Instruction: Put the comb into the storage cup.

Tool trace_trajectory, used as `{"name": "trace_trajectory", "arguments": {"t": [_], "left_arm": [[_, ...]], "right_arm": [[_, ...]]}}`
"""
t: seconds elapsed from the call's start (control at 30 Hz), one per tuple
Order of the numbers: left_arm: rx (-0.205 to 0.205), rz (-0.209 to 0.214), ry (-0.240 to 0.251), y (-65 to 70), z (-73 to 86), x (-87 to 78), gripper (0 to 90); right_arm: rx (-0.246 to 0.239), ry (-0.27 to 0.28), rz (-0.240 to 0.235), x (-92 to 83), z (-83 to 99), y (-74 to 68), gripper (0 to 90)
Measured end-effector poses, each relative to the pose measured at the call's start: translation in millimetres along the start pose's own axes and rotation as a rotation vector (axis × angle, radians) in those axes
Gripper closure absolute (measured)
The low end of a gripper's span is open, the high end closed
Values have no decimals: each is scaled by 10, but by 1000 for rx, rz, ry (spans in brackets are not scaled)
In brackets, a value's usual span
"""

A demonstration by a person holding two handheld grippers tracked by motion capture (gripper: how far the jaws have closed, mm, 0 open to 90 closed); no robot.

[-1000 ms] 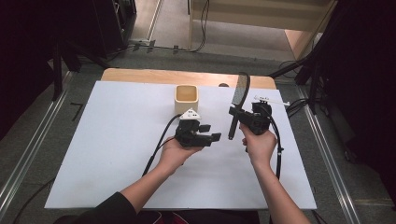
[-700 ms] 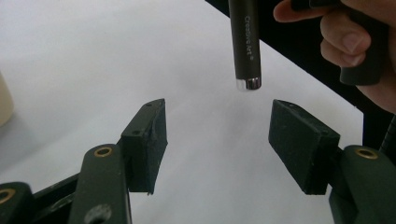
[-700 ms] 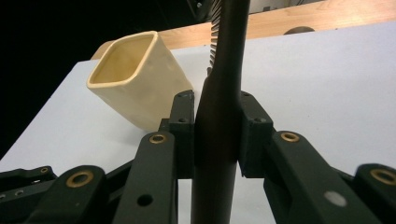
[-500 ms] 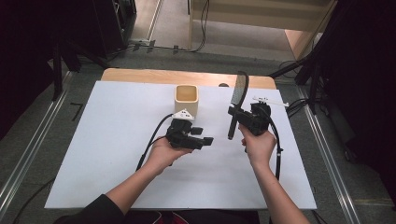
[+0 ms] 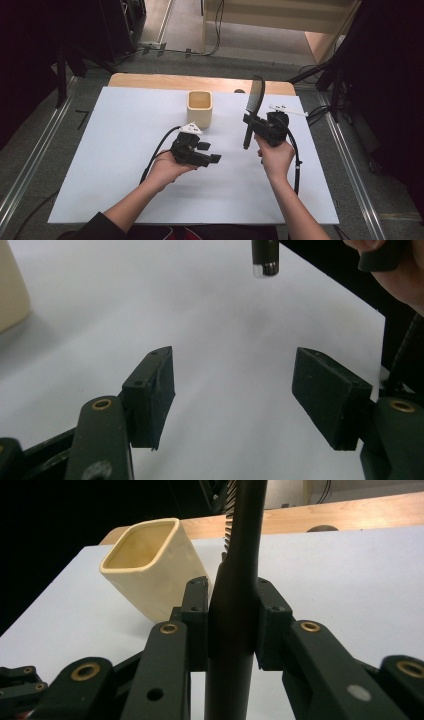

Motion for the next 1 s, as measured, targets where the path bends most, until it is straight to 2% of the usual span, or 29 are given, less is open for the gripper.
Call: {"name": "trace_trajectory", "arguments": {"t": [0.4, 0.53, 0.63, 0.83, 1.0], "left_arm": [[-6, -2, -25, -14, 108, -126, 344], [-10, -3, -47, -10, 145, -161, 344], [-11, 1, -49, 4, 161, -184, 344], [-2, 8, -72, 11, 236, -235, 344], [-2, 9, -100, 6, 323, -305, 343]], "right_arm": [[-68, 57, 16, -18, 32, -72, 695], [-73, 80, 22, -24, 40, -65, 696], [-98, 115, 25, -40, 42, -80, 696], [-143, 145, 34, -64, 38, -127, 695], [-144, 155, 42, -63, 33, -126, 696]]}}
Point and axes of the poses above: each handheld gripper's, and its own axes: x roughly forward along the jaws, z roughly out of its underside, y roughly to its right, the point moved 8 cm from there along x, roughly forward along the jaws, and after that the axes turned 13 degrees about x, right-handed, at the moved point
